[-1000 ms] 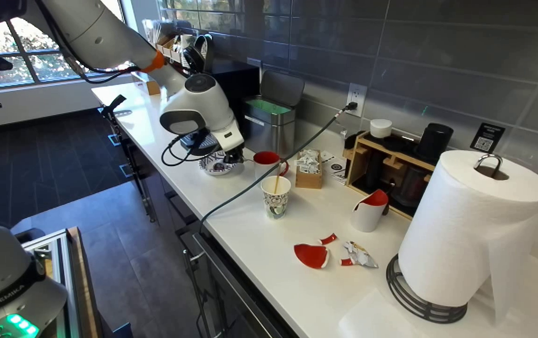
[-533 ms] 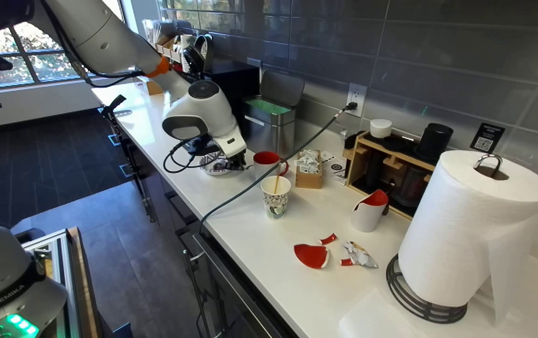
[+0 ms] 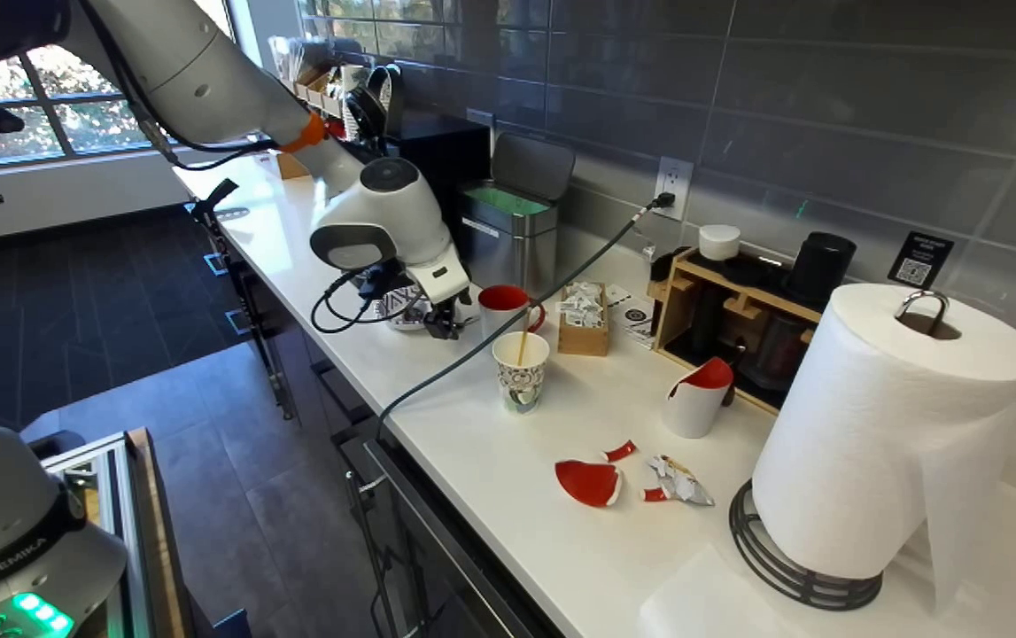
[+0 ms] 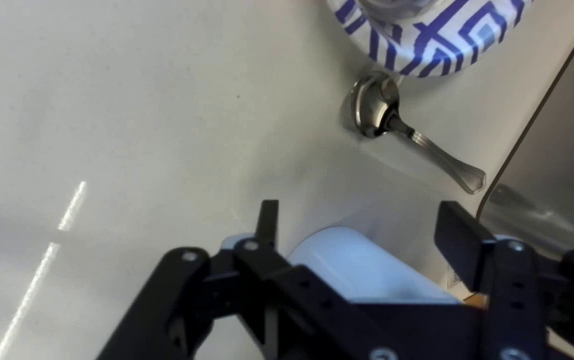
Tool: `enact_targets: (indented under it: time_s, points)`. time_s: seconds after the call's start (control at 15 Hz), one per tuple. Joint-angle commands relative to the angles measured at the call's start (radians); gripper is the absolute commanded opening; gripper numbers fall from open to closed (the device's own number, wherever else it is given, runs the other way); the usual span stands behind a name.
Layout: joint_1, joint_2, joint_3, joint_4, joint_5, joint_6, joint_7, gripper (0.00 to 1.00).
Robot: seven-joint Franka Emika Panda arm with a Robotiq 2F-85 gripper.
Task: Remove the silver spoon from the mug and put it on the counter
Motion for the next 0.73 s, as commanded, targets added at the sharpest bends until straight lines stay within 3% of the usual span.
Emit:
enact_targets:
  time_s: [0.0,0.33,0.53,0.6,0.67]
  points:
    - [0.048,-0.137,-0.053,-0.087,-0.107,-0.095,0.096,1.00]
    - [0.043,-0.314,-0.050,-0.096,-0.114,-0.381,0.176,1.00]
    - [0.033,-0.376,-0.050,-0.094,-0.147,-0.399,0.288,1.00]
    - [0.041,-0.327,-0.050,-0.063,-0.119,-0.383,0.219,1.00]
    - [0.039,-0.347,-0.051,-0.066,-0.126,-0.384,0.244,1.00]
